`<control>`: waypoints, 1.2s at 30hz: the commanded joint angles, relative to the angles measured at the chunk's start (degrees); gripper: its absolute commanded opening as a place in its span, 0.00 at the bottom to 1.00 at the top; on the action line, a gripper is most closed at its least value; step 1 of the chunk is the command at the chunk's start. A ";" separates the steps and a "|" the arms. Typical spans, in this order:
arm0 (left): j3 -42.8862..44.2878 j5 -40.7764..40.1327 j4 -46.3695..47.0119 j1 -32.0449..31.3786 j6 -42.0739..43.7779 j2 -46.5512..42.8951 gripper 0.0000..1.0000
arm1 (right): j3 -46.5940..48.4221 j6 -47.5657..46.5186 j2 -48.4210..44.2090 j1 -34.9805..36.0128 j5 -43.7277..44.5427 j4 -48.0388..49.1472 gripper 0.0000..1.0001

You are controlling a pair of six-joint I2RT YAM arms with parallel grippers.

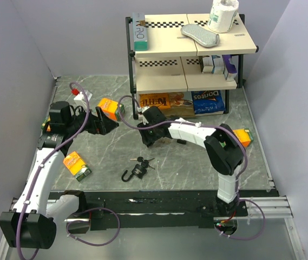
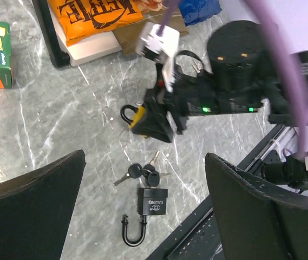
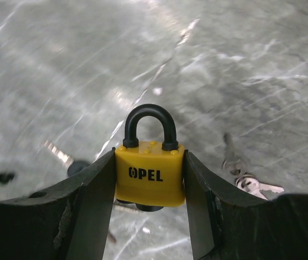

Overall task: Lock with the key
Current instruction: Place the lock at the center of the board.

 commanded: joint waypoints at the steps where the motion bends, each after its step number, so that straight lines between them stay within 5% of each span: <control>1: -0.89 -0.79 1.50 0.37 1.10 -2.12 0.96 | 5.87 6.71 2.86 0.07 7.52 -0.35 0.00; 7: -2.48 -0.61 1.25 0.28 0.05 -3.36 0.96 | 8.24 9.52 7.16 -0.11 8.05 -2.01 0.00; 13: -1.77 -0.96 0.45 0.28 0.49 -4.15 0.96 | 8.25 11.20 8.31 -0.55 7.97 -1.50 0.13; 17: -2.47 -1.49 -0.60 0.28 0.75 -4.59 0.96 | 9.04 11.55 9.19 -1.16 6.82 -2.02 0.51; 25: -2.31 -1.32 -0.95 0.28 0.49 -4.68 0.96 | 6.94 7.95 4.98 -1.52 -0.11 2.10 0.92; 32: 0.16 -1.23 -5.00 0.45 1.89 -3.36 0.96 | -0.87 -3.45 -5.12 -1.43 -9.69 9.39 0.99; 36: -0.37 -0.70 -2.37 0.54 0.40 -4.85 0.96 | -8.26 -17.77 -14.42 -1.52 -26.34 13.70 0.99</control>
